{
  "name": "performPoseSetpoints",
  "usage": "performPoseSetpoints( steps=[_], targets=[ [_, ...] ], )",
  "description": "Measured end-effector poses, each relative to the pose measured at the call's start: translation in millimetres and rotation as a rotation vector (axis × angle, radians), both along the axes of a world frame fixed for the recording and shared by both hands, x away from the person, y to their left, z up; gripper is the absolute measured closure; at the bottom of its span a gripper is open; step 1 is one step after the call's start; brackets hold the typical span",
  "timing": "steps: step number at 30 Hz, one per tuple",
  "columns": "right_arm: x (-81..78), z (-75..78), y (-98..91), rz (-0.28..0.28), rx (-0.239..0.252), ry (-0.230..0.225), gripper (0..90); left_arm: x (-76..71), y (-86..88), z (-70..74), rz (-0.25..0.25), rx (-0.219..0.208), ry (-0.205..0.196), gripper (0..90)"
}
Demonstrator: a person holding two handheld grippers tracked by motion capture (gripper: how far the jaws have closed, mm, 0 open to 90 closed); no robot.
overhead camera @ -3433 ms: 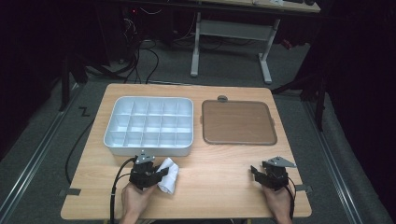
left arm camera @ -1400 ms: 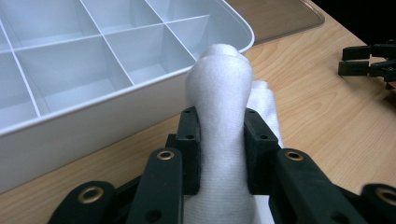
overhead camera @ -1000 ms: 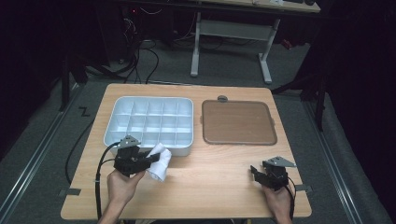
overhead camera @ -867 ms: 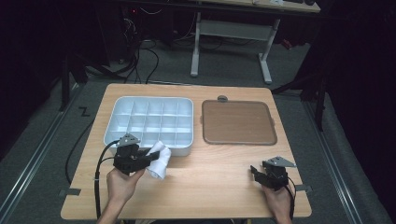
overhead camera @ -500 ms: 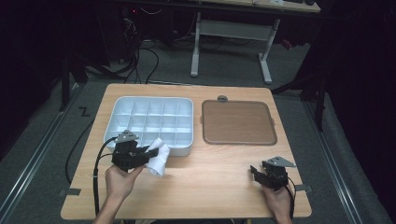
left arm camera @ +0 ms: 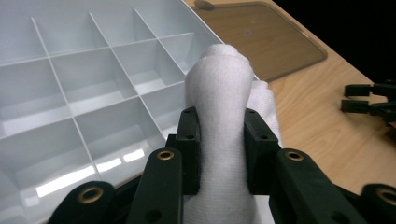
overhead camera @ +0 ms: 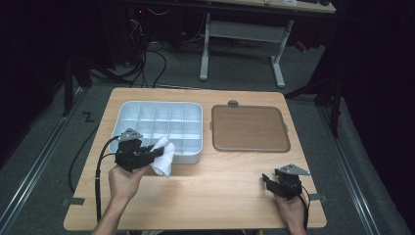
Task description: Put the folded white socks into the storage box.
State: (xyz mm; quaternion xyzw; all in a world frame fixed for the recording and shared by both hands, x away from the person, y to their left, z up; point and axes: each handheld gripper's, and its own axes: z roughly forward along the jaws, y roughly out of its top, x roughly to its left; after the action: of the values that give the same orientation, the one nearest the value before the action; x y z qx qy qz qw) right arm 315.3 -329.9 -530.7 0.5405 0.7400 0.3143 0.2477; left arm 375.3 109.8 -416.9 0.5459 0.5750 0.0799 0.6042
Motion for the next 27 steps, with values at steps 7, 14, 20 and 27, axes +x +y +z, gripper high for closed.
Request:
performPoseSetpoints(
  steps=[7, 14, 20, 27],
  targets=[
    [-0.7, 0.2, 1.7, 0.002, -0.013, -0.005, 43.2, 14.2, 1.1, 6.8, 0.014, -0.012, -0.011, 72.2],
    [0.8, 0.1, 2.7, 0.004, -0.011, -0.004, 42.8, 33.0, 5.3, 9.0, 0.04, -0.03, -0.006, 72.1],
    [0.7, 0.2, 3.1, 0.004, -0.012, -0.004, 42.9, 46.8, 7.0, 3.3, 0.058, -0.076, 0.025, 72.2],
    [2.0, 0.0, 1.0, -0.004, 0.008, 0.006, 41.6, 60.3, 9.9, -7.7, 0.08, -0.146, 0.082, 72.1]
  ],
)
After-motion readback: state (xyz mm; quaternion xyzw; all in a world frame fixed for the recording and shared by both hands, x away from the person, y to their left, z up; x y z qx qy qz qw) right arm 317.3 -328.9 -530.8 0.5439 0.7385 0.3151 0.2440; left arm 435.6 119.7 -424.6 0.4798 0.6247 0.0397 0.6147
